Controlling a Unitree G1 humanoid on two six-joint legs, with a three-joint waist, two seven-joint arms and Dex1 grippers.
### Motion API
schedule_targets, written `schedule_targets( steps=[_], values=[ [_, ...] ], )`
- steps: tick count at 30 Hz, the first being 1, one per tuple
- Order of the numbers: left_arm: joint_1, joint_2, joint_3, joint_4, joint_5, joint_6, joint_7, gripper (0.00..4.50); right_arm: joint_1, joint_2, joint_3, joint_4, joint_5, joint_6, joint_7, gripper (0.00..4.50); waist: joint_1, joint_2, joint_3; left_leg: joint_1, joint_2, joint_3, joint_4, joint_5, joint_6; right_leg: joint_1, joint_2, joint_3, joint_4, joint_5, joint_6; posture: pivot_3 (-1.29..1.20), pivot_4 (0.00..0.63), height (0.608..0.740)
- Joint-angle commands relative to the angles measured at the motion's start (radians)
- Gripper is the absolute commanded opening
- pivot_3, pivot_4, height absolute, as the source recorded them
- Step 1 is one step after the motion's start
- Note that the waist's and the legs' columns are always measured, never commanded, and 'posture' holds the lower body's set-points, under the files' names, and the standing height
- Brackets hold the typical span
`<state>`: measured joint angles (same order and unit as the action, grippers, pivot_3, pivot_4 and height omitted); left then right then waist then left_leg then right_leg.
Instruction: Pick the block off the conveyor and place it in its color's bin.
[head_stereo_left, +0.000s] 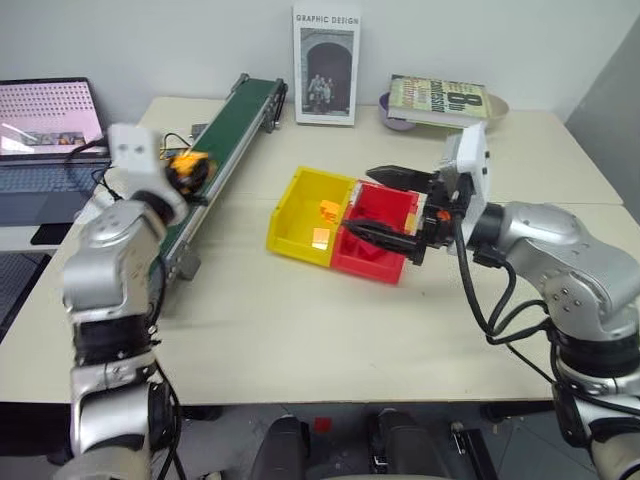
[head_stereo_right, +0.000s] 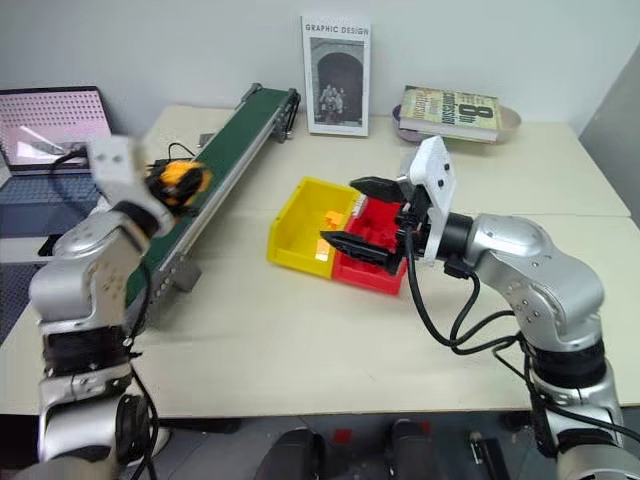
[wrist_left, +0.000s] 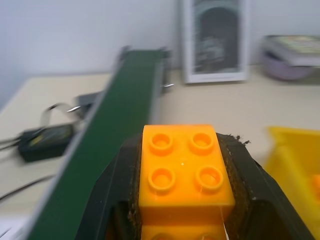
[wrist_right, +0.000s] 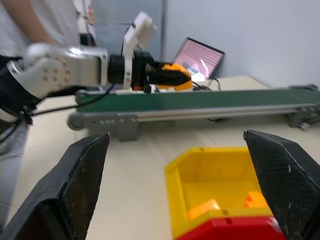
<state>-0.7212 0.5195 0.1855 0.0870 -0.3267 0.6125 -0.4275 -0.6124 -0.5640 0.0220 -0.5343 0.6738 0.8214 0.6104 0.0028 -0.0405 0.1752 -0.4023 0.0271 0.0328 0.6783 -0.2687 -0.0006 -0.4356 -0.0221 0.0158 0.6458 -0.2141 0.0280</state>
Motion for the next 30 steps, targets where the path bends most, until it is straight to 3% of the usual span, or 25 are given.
schedule_targets(
  steps=[1, 4, 10, 11, 22, 24, 30],
  values=[
    [-0.095, -0.043, -0.182, 0.092, 0.039, -0.100, -0.193, 1.53, 0.067, -0.062, 0.005, -0.132, -0.089, 0.022, -0.087, 4.50, -0.002, 0.000, 0.000, 0.000, 0.000, 0.000, 0.000, 0.000, 0.000, 0.000, 0.000, 0.000, 0.000, 0.000, 0.000, 0.00, 0.150, 0.740],
    [-0.121, -0.060, -0.296, 0.168, 0.101, -0.188, -0.299, 1.53, 0.098, -0.044, 0.001, -0.167, -0.090, 0.044, -0.137, 4.50, -0.004, 0.000, 0.000, 0.000, 0.000, 0.000, -0.001, 0.000, 0.000, 0.000, 0.001, 0.000, 0.000, 0.000, 0.000, 0.00, 0.150, 0.740],
    [-0.188, -0.110, -0.294, 0.394, 0.151, -0.319, -0.299, 1.53, 0.107, -0.001, -0.014, -0.223, -0.090, 0.102, -0.230, 4.50, -0.019, 0.001, 0.000, 0.000, 0.001, 0.000, 0.000, 0.000, 0.000, -0.002, 0.008, 0.001, 0.001, -0.001, -0.001, 0.00, 0.150, 0.740],
    [-0.198, -0.110, -0.293, 0.421, 0.162, -0.339, -0.295, 2.09, 0.112, 0.003, -0.020, -0.233, -0.089, 0.111, -0.243, 4.50, -0.019, 0.001, 0.000, 0.000, 0.002, -0.001, 0.000, 0.000, 0.000, -0.002, 0.009, 0.000, 0.002, -0.001, -0.001, 0.00, 0.150, 0.740],
    [-0.207, -0.096, -0.253, 0.443, 0.167, -0.362, -0.317, 4.48, 0.110, 0.008, -0.032, -0.230, -0.081, 0.124, -0.253, 4.50, -0.019, 0.001, 0.000, -0.001, 0.002, -0.001, 0.000, 0.000, 0.000, -0.002, 0.005, 0.001, 0.001, -0.001, -0.001, 0.00, 0.150, 0.740],
    [-0.195, -0.077, -0.243, 0.414, 0.159, -0.346, -0.334, 4.48, 0.107, -0.001, -0.031, -0.219, -0.081, 0.118, -0.236, 4.50, -0.019, 0.001, 0.000, -0.001, 0.002, 0.000, 0.000, 0.000, 0.000, -0.002, 0.004, 0.001, 0.000, -0.001, -0.001, 0.00, 0.150, 0.740],
    [-0.054, 0.200, -0.257, 0.130, 0.101, -0.200, -0.634, 4.48, 0.096, -0.142, -0.053, -0.115, -0.090, 0.059, -0.054, 4.50, -0.037, 0.001, 0.001, 0.000, 0.002, 0.000, -0.001, 0.000, 0.000, -0.003, 0.005, 0.001, 0.001, -0.001, -0.001, 0.00, 0.150, 0.740]
  ],
)
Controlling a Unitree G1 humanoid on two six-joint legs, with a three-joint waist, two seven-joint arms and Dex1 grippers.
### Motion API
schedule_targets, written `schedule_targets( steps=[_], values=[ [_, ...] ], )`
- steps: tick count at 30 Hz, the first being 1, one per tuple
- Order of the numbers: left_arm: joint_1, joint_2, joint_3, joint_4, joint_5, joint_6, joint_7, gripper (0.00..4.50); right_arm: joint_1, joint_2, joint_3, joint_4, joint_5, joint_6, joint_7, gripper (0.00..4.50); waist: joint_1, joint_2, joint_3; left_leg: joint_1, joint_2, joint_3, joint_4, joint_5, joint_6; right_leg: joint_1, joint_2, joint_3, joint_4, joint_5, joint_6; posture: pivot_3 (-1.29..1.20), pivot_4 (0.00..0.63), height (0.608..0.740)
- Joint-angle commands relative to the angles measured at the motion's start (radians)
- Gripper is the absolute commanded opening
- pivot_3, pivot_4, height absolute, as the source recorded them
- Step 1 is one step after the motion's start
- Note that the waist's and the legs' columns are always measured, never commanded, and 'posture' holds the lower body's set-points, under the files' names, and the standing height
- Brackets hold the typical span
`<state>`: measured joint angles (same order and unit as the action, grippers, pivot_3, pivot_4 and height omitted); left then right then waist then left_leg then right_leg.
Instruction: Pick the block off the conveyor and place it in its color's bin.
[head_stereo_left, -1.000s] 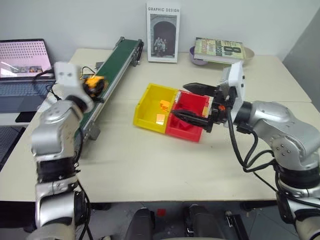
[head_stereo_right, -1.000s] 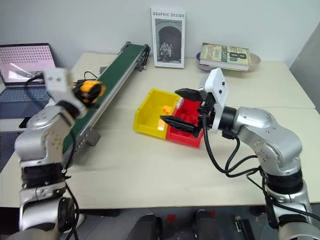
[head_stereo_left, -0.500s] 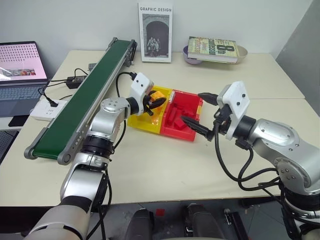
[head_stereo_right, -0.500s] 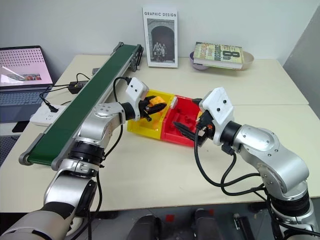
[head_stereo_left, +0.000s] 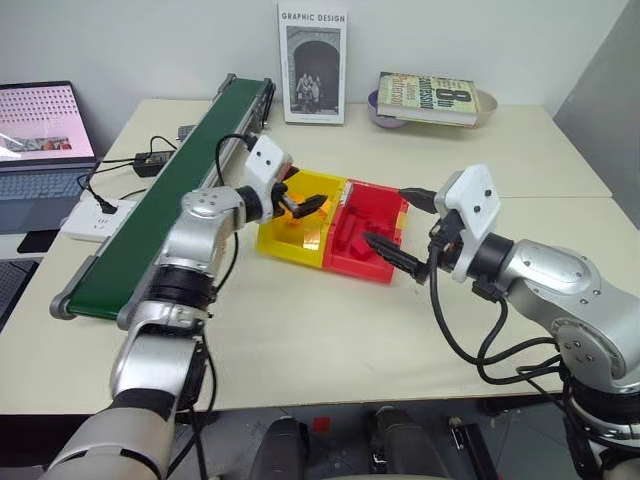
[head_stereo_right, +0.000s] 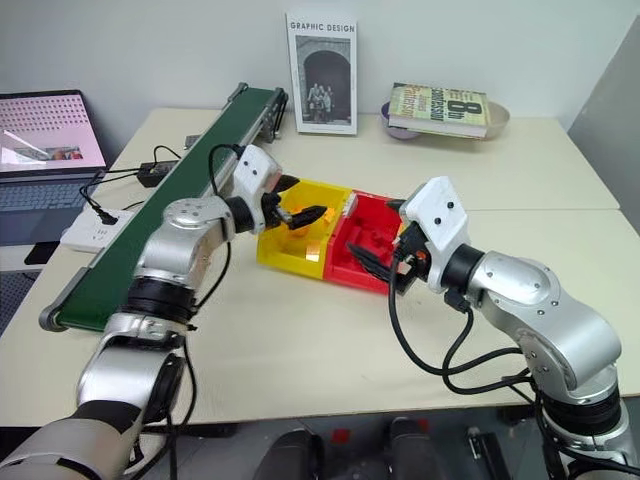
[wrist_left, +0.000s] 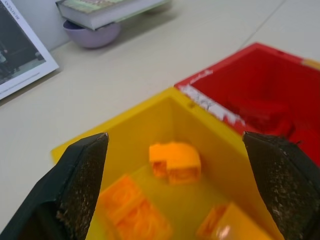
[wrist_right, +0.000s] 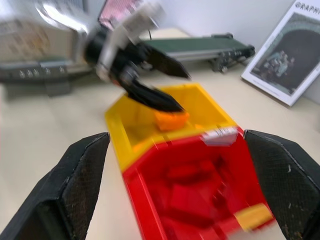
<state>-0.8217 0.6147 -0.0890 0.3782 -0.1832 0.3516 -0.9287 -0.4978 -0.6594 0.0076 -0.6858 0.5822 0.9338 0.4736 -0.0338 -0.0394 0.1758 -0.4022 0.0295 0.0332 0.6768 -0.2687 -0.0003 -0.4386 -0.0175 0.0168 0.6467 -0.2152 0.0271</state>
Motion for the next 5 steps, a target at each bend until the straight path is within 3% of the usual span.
schedule_targets(
  steps=[1, 5],
  values=[
    [0.057, 0.124, 0.022, -0.185, -0.050, 0.076, -0.144, 4.48, -0.018, -0.056, -0.038, 0.048, -0.001, -0.062, 0.095, 4.50, 0.002, 0.000, 0.000, 0.000, 0.000, 0.000, 0.000, 0.000, 0.000, 0.000, 0.000, 0.000, 0.000, -0.001, -0.001, 0.00, 0.150, 0.740],
    [0.100, 0.184, 0.057, -0.254, -0.064, 0.120, -0.145, 4.48, -0.024, -0.073, -0.038, 0.119, -0.014, -0.098, 0.140, 4.50, 0.012, 0.000, 0.000, 0.000, 0.001, -0.003, 0.000, 0.000, 0.000, 0.001, 0.001, -0.003, 0.001, -0.002, -0.002, 0.00, 0.150, 0.740]
  ],
)
